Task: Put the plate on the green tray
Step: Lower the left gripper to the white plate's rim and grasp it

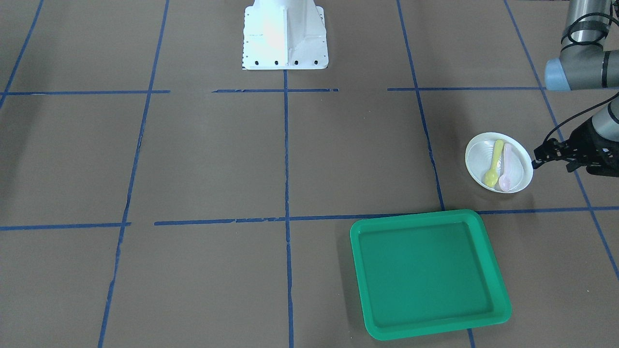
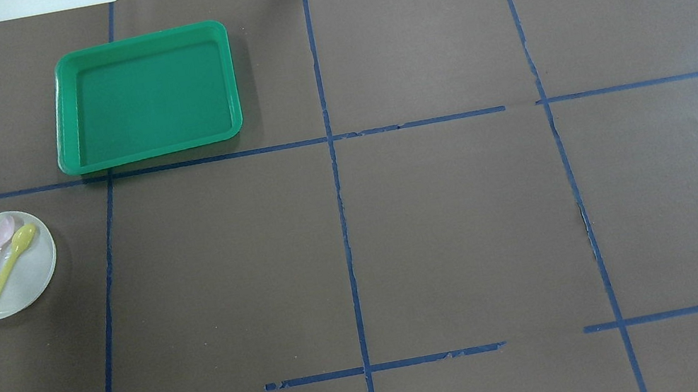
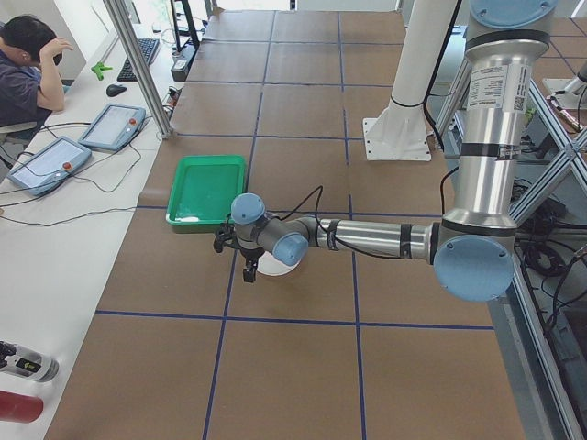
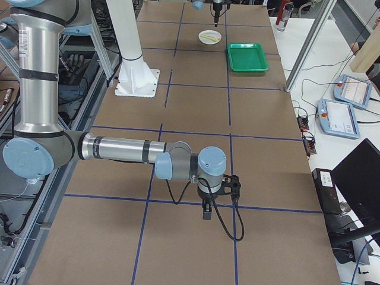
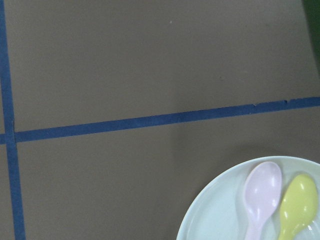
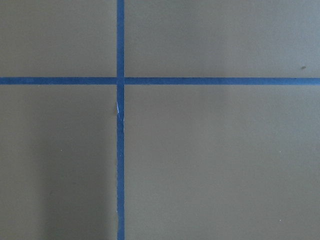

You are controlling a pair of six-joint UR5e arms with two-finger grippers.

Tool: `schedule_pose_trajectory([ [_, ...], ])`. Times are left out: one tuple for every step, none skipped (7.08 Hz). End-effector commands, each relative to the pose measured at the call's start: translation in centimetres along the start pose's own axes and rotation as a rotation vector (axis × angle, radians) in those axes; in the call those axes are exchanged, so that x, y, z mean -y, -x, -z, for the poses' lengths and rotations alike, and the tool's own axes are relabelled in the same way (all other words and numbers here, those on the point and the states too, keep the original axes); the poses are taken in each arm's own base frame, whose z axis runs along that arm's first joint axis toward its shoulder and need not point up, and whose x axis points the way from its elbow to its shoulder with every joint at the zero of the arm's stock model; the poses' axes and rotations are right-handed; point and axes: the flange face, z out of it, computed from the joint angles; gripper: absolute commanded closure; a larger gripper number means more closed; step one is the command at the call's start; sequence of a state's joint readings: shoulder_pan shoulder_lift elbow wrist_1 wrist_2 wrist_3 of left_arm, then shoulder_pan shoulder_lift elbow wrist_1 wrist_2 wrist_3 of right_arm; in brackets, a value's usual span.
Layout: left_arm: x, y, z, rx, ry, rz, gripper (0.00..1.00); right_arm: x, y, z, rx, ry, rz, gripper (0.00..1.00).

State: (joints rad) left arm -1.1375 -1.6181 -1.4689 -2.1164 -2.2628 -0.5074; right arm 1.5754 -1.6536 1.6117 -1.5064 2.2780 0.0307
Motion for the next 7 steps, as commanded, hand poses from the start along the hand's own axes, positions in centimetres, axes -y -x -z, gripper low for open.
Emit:
schedule_pose_trajectory([
  [-0.78, 0.81, -3.19, 0.000, 0.018, -0.018, 0.00, 0.00, 0.02, 0.02, 0.000, 0.000, 0.000, 0.00],
  [-0.92, 1.09, -3.69, -0.003, 0.015, -0.027, 0.00, 0.00, 0.02, 0.02, 0.000, 0.000, 0.000, 0.00],
  [-0.75, 0.87, -4.09, -0.005, 0.018, -0.032, 0.00, 0.00, 0.02, 0.02, 0.000, 0.000, 0.000, 0.00],
  [-0.74, 0.68, -4.05, -0.007, 0.018, -0.035, 0.00, 0.00, 0.02, 0.02, 0.000, 0.000, 0.000, 0.00],
  [-0.70, 0.58, -3.96, -0.008, 0.017, -0.036, 0.07, 0.00, 0.02, 0.02, 0.000, 0.000, 0.000, 0.00],
  [-0.69, 0.49, -3.91, -0.011, 0.018, -0.037, 0.16, 0.01, 0.03, 0.03, 0.000, -0.002, 0.001, 0.00],
  [-0.53, 0.26, -3.81, -0.016, 0.016, -0.040, 0.18, 0.00, 0.02, 0.02, 0.000, 0.000, 0.000, 0.00],
])
